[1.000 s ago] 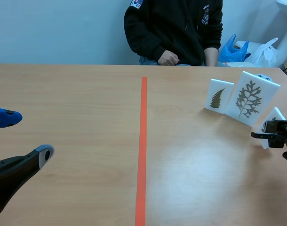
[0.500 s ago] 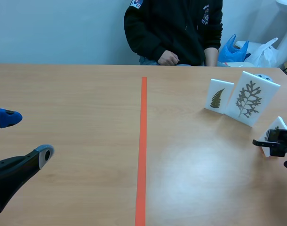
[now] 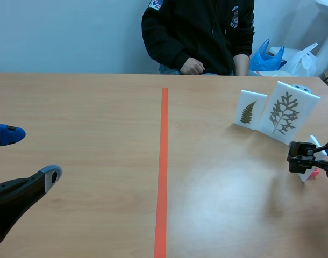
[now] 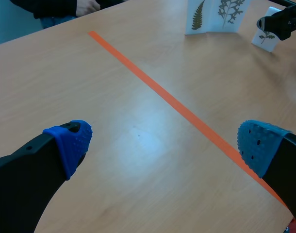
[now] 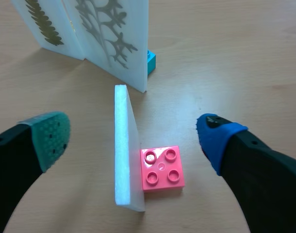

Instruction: Sort the leaf by its shape. The table is split by an orange tape line. A compound leaf with several leaflets goes to the left side, a simple leaf with one blade goes to the right side. Return to the home posture when a red brick is placed on the table.

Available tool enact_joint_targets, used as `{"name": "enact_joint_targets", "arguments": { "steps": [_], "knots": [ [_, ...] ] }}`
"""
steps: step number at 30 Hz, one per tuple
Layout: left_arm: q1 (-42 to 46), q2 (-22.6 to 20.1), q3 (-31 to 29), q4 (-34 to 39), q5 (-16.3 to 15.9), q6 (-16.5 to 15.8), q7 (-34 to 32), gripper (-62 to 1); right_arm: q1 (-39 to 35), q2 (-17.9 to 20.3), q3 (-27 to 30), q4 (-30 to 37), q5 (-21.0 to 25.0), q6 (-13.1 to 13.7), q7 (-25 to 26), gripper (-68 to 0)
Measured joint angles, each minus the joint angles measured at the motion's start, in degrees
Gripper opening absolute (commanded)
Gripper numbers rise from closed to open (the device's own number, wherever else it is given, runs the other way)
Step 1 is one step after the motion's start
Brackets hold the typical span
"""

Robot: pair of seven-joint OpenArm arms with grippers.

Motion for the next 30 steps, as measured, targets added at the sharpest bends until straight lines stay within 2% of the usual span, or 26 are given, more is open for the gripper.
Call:
{"name": "enact_joint_targets", "arguments": {
  "steps": [2,6,12,17,21,25,30],
  "knots": [
    [0.0,0.0,0.0,0.0,0.0,0.0,0.0,1.4,-0.04,0.0,0.0,0.57,0.0,0.0,-0.15,-1.6],
    [0.0,0.0,0.0,0.0,0.0,0.0,0.02,1.4,-1.29,0.02,0.02,5.81,0.24,0.04,-2.21,-1.6],
    [0.0,0.0,0.0,0.0,0.0,0.0,0.02,1.4,-8.28,0.02,0.7,22.05,0.24,0.44,-8.07,-1.6],
    [0.0,0.0,0.0,0.0,0.0,0.0,0.02,1.4,-15.69,0.02,3.67,35.67,0.66,0.44,-12.15,-1.6],
    [0.0,0.0,0.0,0.0,0.0,0.0,0.02,1.4,-21.99,0.09,5.05,45.66,0.66,0.46,-13.75,-1.6],
    [0.0,0.0,0.0,0.0,0.0,0.0,0.02,1.4,-27.82,0.17,4.98,54.73,1.03,3.56,-15.45,-1.6],
    [0.0,0.0,0.0,0.0,0.0,0.0,0.02,1.4,-33.18,0.17,3.98,63.47,1.73,5.35,-16.28,-1.6]
  ]
}}
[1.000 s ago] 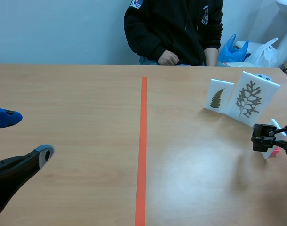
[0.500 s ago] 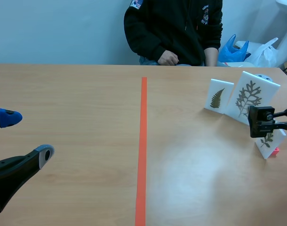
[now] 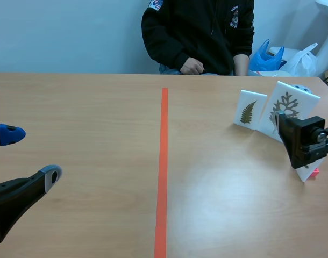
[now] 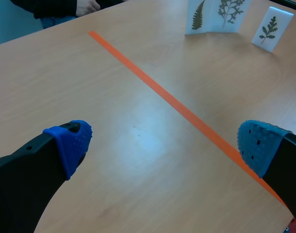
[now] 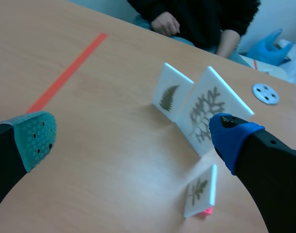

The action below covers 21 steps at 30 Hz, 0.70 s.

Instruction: Sort the leaf by its shape. The table is split by an orange tape line. A compound leaf with several leaflets goes to the left side, a simple leaf with one blade goes to the right side. Return to the home posture when a red brick is placed on the table.

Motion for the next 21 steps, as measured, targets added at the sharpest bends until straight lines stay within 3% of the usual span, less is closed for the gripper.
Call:
{"name": "enact_joint_targets", "arguments": {
  "steps": [6,13,21],
  "knots": [
    [0.0,0.0,0.0,0.0,0.0,0.0,0.0,1.4,-2.45,0.02,-4.79,4.55,0.02,1.2,-0.59,-1.6],
    [0.0,0.0,0.0,0.0,0.0,0.0,0.0,1.4,-2.25,0.04,-16.39,4.48,-1.14,1.18,-1.11,-1.6],
    [0.0,0.0,0.0,0.0,0.0,0.0,0.15,1.4,-2.25,0.96,-22.82,4.33,-1.29,1.16,-2.62,-1.6]
  ]
}}
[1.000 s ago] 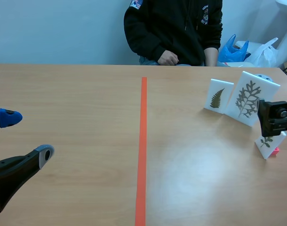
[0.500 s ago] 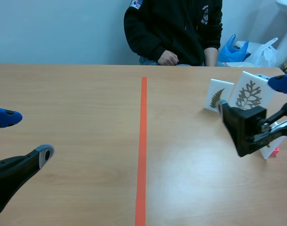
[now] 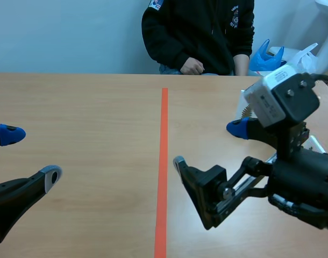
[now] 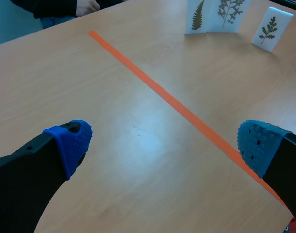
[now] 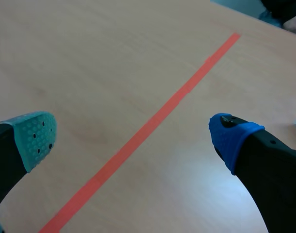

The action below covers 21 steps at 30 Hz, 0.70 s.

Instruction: Sort the leaf by its shape. The table is split by an orange tape line. A compound leaf with several leaflets goes to the left side, a simple leaf with one blade goes to the right side. Return to the home posture when a red brick is placed on the table.

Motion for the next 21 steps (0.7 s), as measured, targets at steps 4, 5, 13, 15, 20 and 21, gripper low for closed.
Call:
{"name": "enact_joint_targets", "arguments": {
  "steps": [4,5,13,15,20,21],
  "knots": [
    [0.0,0.0,0.0,0.0,0.0,0.0,0.68,1.4,0.0,-0.02,-0.52,-0.02,0.0,0.0,-0.72,-1.6],
    [0.0,0.0,0.0,0.0,0.0,0.0,0.96,1.4,0.0,-0.02,-0.52,-0.02,0.0,0.0,-0.9,-1.6],
    [0.0,0.0,0.0,0.0,0.0,0.0,1.11,1.4,0.0,-0.02,-0.52,-0.07,0.0,-0.48,-1.42,-1.6],
    [0.0,0.0,0.0,0.0,0.0,0.0,1.16,1.4,0.0,-0.02,-0.52,-0.09,0.0,-0.68,-1.42,-1.6],
    [0.0,0.0,0.0,0.0,0.0,0.0,1.16,1.4,0.0,-0.02,-0.52,-0.09,-0.02,-1.38,-1.42,-1.6],
    [0.0,0.0,0.0,0.0,0.0,0.0,1.16,1.4,0.0,-0.02,-0.52,-0.09,-0.02,-1.62,-1.42,-1.6]
  ]
}}
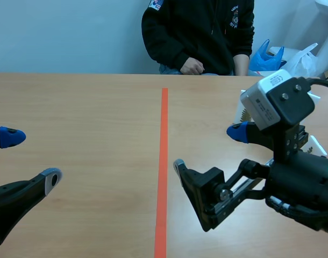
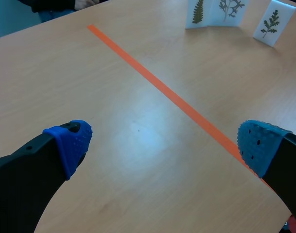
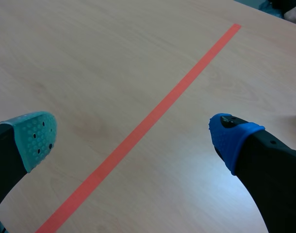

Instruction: Sort the leaf by its shape. The table is split by an orange tape line. A compound leaf with several leaflets goes to the left side, a simple leaf with one blade goes to the right side. Return to the home posture when a red brick is placed on the table.

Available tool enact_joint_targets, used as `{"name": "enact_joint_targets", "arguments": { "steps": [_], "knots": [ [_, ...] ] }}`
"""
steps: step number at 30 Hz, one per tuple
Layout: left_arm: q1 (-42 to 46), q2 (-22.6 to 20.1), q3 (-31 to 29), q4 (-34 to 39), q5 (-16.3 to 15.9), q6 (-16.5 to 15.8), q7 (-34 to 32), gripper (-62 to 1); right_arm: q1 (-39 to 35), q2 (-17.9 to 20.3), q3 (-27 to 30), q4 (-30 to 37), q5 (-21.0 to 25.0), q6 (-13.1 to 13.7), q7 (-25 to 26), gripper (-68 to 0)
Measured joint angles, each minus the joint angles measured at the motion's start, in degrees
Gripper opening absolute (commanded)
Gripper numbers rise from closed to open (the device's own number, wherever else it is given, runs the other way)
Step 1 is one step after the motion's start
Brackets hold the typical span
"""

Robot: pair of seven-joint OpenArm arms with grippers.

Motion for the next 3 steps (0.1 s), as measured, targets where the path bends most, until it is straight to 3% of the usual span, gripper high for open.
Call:
{"name": "enact_joint_targets", "arguments": {
  "steps": [3],
  "knots": [
    [0.0,0.0,0.0,0.0,0.0,0.0,0.0,1.4,0.0,0.0,0.0,0.0,0.0,-0.02,0.0,-1.6]
  ]
}}
